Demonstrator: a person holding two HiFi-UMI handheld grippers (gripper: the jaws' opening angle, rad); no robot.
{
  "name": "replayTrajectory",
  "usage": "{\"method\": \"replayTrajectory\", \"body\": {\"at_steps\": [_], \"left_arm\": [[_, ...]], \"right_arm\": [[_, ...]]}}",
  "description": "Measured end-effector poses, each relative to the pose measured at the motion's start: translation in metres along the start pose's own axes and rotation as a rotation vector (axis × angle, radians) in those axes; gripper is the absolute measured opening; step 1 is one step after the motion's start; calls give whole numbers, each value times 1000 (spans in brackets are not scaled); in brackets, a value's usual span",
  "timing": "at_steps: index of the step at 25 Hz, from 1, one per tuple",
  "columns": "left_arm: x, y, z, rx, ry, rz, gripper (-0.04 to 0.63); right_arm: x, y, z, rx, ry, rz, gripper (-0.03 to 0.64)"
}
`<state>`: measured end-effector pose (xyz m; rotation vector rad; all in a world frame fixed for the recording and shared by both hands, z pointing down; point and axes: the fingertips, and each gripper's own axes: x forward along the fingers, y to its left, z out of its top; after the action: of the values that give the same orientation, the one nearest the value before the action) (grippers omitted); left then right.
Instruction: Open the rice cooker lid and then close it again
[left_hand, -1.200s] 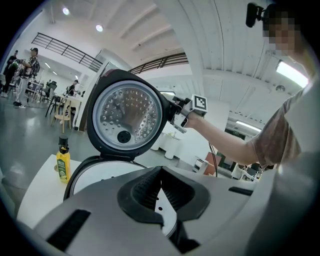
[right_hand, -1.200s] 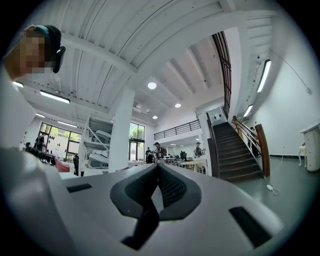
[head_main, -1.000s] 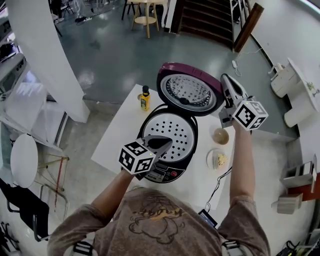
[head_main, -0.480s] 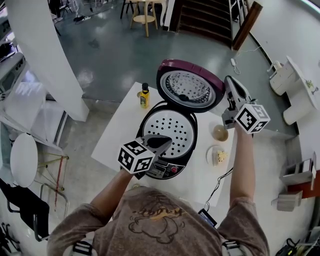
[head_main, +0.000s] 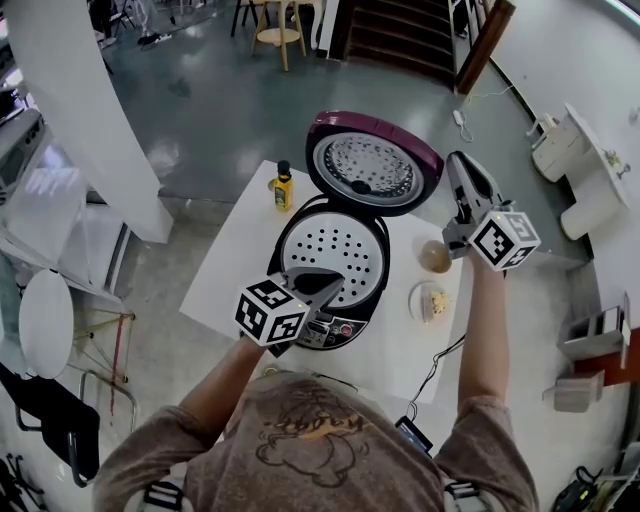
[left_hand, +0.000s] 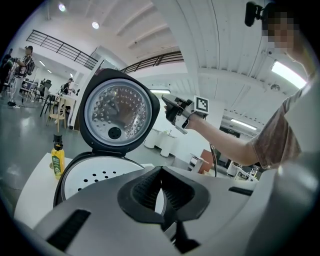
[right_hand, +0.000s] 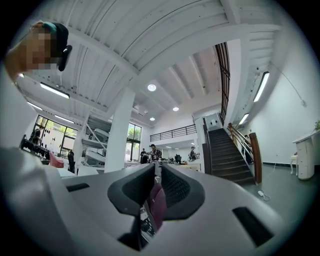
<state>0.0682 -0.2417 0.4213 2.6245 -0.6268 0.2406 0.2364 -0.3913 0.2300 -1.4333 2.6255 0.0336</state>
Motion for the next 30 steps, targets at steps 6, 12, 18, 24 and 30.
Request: {"method": "replayTrajectory", "body": {"at_steps": [6, 12, 18, 24, 30], "left_arm": [[-2, -4, -2, 3, 4, -5, 20], [-6, -6, -3, 3, 2, -5, 20], [-10, -4, -6, -2, 1, 2, 20], [-16, 0, -6, -8, -4, 14, 20], [-21, 3, -5, -18, -17, 23, 20]], "right_arm": [[-3, 9, -3, -7, 14, 49, 155], [2, 16, -11, -39, 56, 67, 293], [10, 21, -23, -38, 91, 111, 397], [18, 24, -35, -23, 128, 141, 407], [21, 30, -39, -49, 152, 163, 384]]}}
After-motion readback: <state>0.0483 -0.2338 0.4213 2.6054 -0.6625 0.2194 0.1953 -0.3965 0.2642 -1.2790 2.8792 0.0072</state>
